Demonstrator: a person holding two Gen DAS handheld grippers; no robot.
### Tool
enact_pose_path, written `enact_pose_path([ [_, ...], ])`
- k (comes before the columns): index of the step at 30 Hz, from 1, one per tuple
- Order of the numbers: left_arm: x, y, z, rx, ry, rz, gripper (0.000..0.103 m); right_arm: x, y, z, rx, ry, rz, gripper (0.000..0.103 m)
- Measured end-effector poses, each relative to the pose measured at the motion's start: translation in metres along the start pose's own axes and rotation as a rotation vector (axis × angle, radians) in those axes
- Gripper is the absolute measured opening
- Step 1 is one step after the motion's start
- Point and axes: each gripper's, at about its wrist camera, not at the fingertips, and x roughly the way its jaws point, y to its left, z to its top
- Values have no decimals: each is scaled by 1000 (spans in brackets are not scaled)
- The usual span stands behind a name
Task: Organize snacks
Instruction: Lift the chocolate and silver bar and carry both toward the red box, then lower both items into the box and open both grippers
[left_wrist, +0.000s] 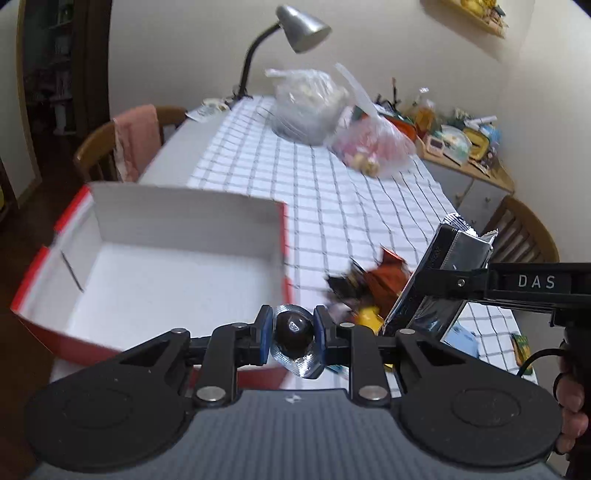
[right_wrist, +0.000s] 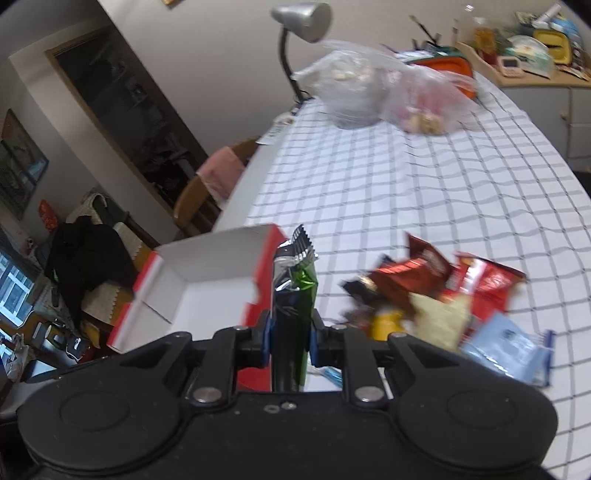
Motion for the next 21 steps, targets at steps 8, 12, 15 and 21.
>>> enact_pose_path([
  [8,-6,70,23,0,-33,53,23,53,59,8,-38,37,19,18],
  [12,3,106,29,-8,-9,80,23,85,81,6,-54,73,14,18],
  [15,14,128,32,-11,12,103,23,108,92,2,-61,94,2,18],
  [21,46,156,37,7,71,132,23,150,95,-2,-67,148,-31,18],
])
